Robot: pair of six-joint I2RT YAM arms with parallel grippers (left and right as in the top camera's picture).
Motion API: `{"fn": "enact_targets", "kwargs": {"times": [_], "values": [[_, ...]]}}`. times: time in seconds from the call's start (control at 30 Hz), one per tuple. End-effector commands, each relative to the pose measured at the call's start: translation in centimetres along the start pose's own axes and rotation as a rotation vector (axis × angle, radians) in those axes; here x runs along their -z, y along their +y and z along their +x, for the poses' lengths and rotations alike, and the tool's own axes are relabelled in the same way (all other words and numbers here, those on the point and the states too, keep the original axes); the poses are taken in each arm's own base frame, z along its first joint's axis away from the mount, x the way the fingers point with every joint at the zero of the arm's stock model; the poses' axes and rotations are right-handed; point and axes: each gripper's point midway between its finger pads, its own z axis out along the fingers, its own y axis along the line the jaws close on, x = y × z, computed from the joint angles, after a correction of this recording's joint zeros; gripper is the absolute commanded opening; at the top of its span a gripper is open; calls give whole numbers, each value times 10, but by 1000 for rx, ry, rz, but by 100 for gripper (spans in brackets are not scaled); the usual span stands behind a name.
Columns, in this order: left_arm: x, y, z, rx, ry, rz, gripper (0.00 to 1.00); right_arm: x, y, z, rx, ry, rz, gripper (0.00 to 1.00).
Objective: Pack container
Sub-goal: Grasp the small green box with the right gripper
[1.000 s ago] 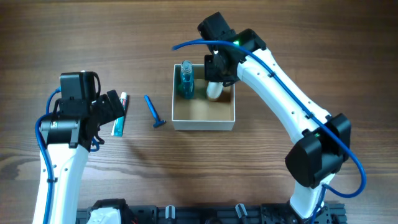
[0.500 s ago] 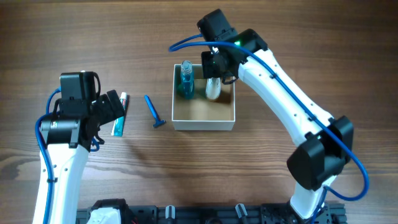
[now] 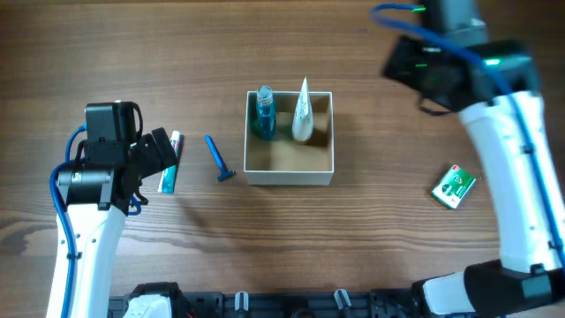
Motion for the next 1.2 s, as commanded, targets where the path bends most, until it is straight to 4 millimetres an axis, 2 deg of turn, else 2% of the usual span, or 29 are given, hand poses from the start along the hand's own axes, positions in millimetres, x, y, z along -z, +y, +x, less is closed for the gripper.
{"fn": "enact_targets", "kwargs": {"times": [0.0,0.13,0.27,0.33,0.53,0.63,0.83,0.97,1.1,1.17], "values": [[3,4,-6,-13,-18,-19,100,0,-42,10,-184,113,60,98],[3,4,-6,-13,-18,-19,100,-4,-88,21,-267,160,146,100],[3,4,-6,-13,-18,-19,100,-17,-129,46,-316,200,198,100],[3,4,-6,-13,-18,-19,100,-29,-143,61,-317,234,192,100],[3,4,-6,-13,-18,-18,100,-93,-181,107,-351,318,197,100],[3,4,-6,-13,-18,-18,100,-124,-190,121,-285,303,181,100],[3,4,-6,-13,-18,-18,100,-168,-195,140,-164,239,140,100],[3,4,-6,-13,-18,-19,100,-183,-198,147,-165,195,129,100],[3,4,-6,-13,-18,-19,100,-191,-197,138,-166,130,113,100],[3,4,-6,-13,-17,-19,100,-191,-203,135,-194,111,149,100]]}}
